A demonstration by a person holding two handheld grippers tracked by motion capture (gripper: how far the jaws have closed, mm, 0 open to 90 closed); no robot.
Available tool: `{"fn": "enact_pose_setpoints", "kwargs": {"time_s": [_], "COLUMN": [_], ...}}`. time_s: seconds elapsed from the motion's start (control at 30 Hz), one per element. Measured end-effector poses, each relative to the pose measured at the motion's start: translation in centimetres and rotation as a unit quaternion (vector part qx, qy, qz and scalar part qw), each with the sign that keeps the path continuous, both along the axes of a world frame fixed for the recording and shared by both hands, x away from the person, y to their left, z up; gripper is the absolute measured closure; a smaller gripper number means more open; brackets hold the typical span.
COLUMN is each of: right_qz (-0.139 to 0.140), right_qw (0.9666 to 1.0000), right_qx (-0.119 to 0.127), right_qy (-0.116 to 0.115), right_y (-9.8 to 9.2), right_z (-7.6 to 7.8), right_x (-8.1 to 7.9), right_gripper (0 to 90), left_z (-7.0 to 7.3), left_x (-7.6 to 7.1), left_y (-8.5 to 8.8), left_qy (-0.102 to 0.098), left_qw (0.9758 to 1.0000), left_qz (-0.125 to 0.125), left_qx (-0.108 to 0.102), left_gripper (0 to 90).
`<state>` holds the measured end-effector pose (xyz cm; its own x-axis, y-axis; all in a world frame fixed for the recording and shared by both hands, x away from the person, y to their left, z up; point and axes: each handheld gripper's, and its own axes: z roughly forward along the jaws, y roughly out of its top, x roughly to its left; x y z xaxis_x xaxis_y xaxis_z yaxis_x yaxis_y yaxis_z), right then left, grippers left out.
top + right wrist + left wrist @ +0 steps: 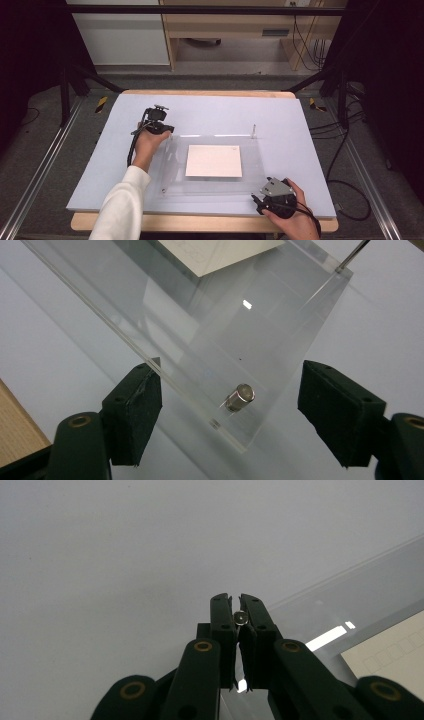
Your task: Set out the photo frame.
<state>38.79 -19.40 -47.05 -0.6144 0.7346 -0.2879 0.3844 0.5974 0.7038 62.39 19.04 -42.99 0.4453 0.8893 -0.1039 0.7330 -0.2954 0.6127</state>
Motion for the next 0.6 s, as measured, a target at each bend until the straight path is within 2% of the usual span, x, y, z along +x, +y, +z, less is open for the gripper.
{"fn": "enact_pose_setpoints", "kwargs": {"time_s": [0.2,0.33,0.6], "right_qz": [0.001,-0.005,0.004], "right_qw": [1.0000,0.9998,0.9994], "right_qx": [-0.002,-0.002,-0.024], "right_qy": [-0.004,-0.017,-0.026], "right_y": [0.05,0.15,0.95], "right_z": [-0.10,-0.10,-0.42], "right_x": [-0.04,-0.08,0.26], "right_gripper": [26.0,27.6,30.4], "left_z": [0.16,0.13,0.10], "left_x": [0.35,0.55,0.62], "left_y": [-0.05,0.09,0.11], "left_qy": [0.011,0.014,0.011], "left_qw": [0.9999,0.9999,0.9999], "left_qz": [-0.001,0.002,0.001], "left_qx": [0.004,-0.002,-0.003], "left_gripper": [84.8,84.8,84.6]}}
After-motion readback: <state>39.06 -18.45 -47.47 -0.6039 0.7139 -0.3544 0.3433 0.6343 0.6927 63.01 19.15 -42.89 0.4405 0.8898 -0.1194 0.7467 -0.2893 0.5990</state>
